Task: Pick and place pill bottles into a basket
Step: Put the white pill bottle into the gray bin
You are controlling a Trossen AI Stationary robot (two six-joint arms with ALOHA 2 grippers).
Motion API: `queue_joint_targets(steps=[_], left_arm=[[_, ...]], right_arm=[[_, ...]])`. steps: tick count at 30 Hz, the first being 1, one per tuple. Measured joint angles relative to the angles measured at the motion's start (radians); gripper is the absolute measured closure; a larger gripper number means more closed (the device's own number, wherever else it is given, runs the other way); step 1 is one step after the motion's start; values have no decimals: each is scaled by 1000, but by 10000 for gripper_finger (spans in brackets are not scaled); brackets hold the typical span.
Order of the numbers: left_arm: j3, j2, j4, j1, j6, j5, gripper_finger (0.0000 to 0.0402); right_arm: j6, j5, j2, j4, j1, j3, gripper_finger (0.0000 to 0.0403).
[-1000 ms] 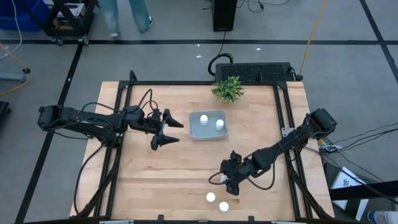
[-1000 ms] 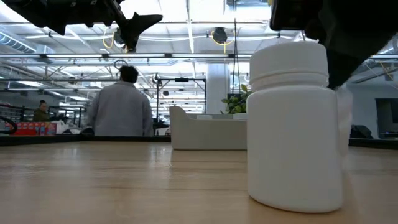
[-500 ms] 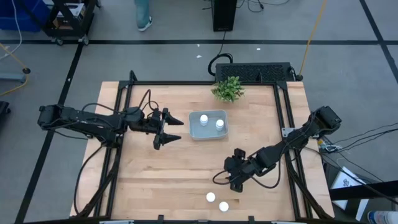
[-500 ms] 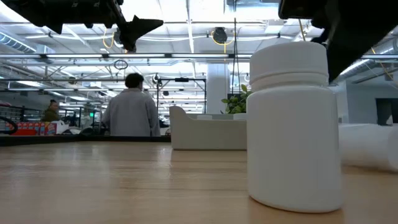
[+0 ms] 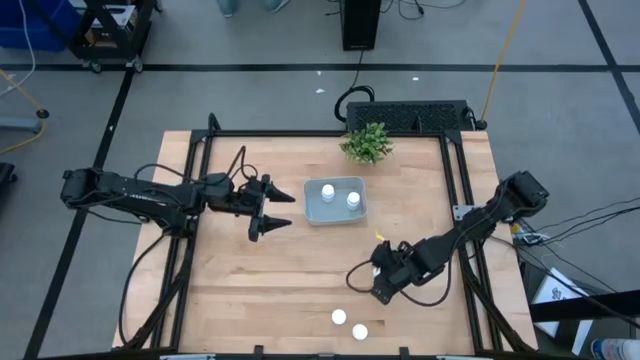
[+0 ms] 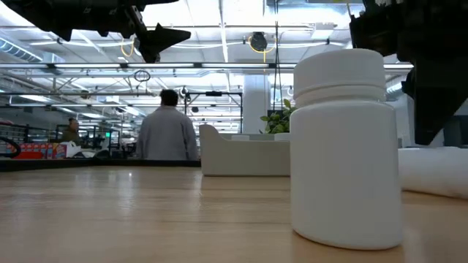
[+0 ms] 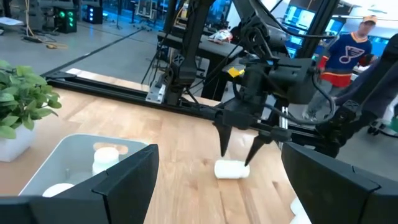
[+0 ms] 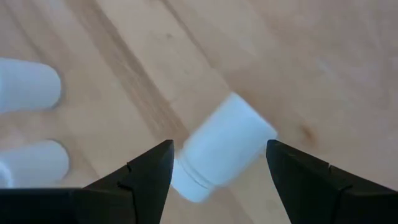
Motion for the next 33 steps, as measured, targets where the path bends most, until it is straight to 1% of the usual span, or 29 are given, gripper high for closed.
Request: queue_joint_targets(steps=[4,9,13,15,17,18,20,23,25,27,30,33], left_arm=[[0,0,-9,0,2,0,55],[0,0,-9,0,14,0,55],[0,0,-11,0,20,0,55],[0,0,-10,0,21,0,55],[0,0,-10,0,22,0,55],[0,0,-10,0,28,0,55],[0,0,-11,0,33,0,55],[0,9,-6,0,35,-5,55],[0,21,-1,0,36,-8,55],[0,38,23,0,30,-8,55],[1,78,59,0,13,-9,55],[1,118,100,0,9,-8,55]], right_arm=[[42,-26,10,133,-13,-29,153],[110,-79,42,116,-9,-81,154],[123,-78,41,150,-4,-105,154],[77,-55,36,159,-5,-106,154],[-38,-53,31,178,-5,-105,154],[-71,-53,31,178,-5,-104,154],[-131,-71,24,169,-5,-105,154],[-198,-163,-5,124,-5,-89,154],[-215,-223,-34,48,-4,-67,154],[-196,-268,-64,-46,7,-32,158],[-142,-263,-98,-126,64,23,165],[-123,-204,-97,-102,156,31,171]])
